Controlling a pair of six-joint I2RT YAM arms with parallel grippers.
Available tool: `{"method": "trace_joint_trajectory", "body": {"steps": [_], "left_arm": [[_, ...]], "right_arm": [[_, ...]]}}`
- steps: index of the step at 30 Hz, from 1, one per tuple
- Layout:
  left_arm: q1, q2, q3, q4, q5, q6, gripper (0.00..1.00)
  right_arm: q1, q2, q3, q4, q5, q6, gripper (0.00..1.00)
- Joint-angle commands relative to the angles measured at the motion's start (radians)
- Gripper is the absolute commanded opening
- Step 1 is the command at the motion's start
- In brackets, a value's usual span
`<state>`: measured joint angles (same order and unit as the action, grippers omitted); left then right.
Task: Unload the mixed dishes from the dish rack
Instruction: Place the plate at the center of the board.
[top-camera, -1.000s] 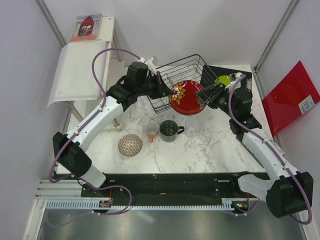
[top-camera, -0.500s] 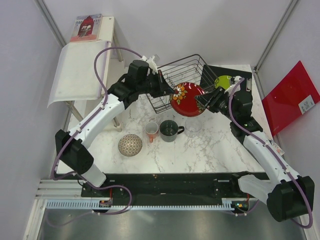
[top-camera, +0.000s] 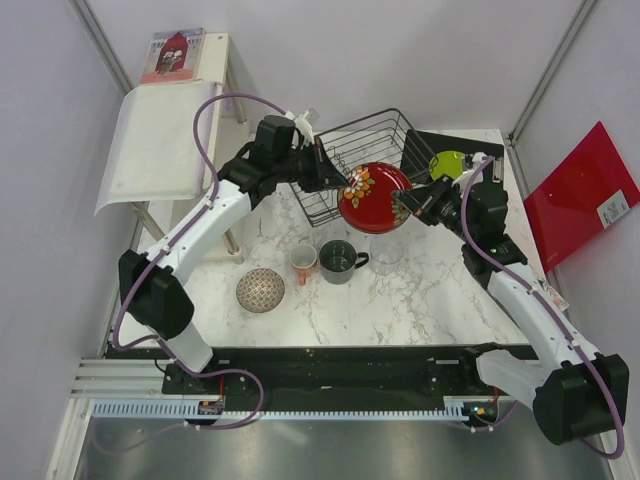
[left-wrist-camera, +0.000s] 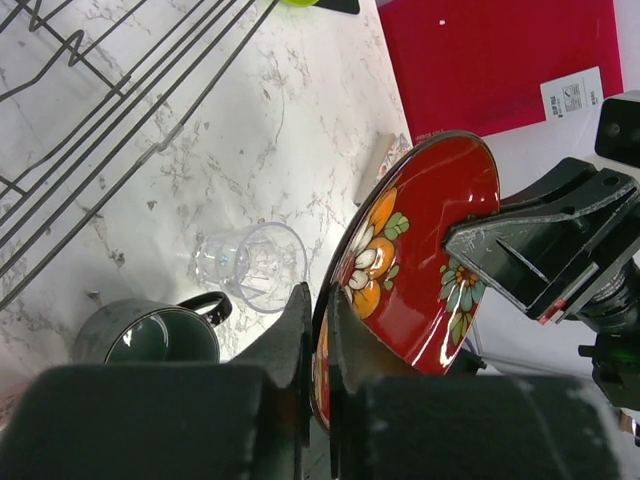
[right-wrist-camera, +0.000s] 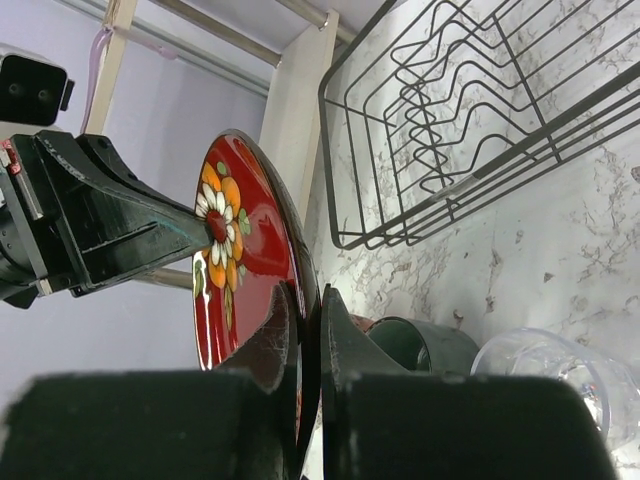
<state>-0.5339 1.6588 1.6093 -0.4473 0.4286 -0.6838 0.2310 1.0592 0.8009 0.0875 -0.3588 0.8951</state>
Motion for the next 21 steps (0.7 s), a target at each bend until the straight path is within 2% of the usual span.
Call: {"method": "trace_joint_trajectory", "body": {"steps": [1,3,4,6,7,12,15,18,21], "left_arm": [[0.014,0.009,0.081,0.140,0.019,-0.025,0.31],[0.029,0.007,0.098,0.133,0.006,0.007,0.53],[0.035,0.009,0.109,0.125,-0.001,0.013,0.70],[0.063,0.007,0.138,0.116,-0.028,0.026,0.85],[0.071,0.004,0.146,0.110,-0.037,0.030,0.99],[0.101,-0.022,0.166,0.102,-0.167,0.056,0.99],[0.101,-0.068,0.106,0.107,-0.249,0.040,0.99],[0.101,-0.125,-0.014,0.165,-0.248,0.021,0.99],[0.101,-0.168,-0.118,0.203,-0.186,0.010,0.99]], "right_arm": [[0.024,-0.028,-0.006,-0.051,-0.082,-0.101,0.00],[0.024,-0.034,0.001,-0.063,-0.072,-0.102,0.00],[0.024,-0.039,0.009,-0.069,-0.069,-0.104,0.00],[0.024,-0.045,0.017,-0.084,-0.042,-0.104,0.00],[0.024,-0.054,0.021,-0.086,-0.029,-0.105,0.00],[0.021,-0.073,0.050,-0.135,0.087,-0.079,0.00],[-0.001,-0.055,0.101,-0.132,0.242,-0.009,0.00],[-0.048,0.049,0.171,-0.124,0.388,0.042,0.00],[-0.122,0.158,0.225,-0.072,0.486,0.114,0.00]]}}
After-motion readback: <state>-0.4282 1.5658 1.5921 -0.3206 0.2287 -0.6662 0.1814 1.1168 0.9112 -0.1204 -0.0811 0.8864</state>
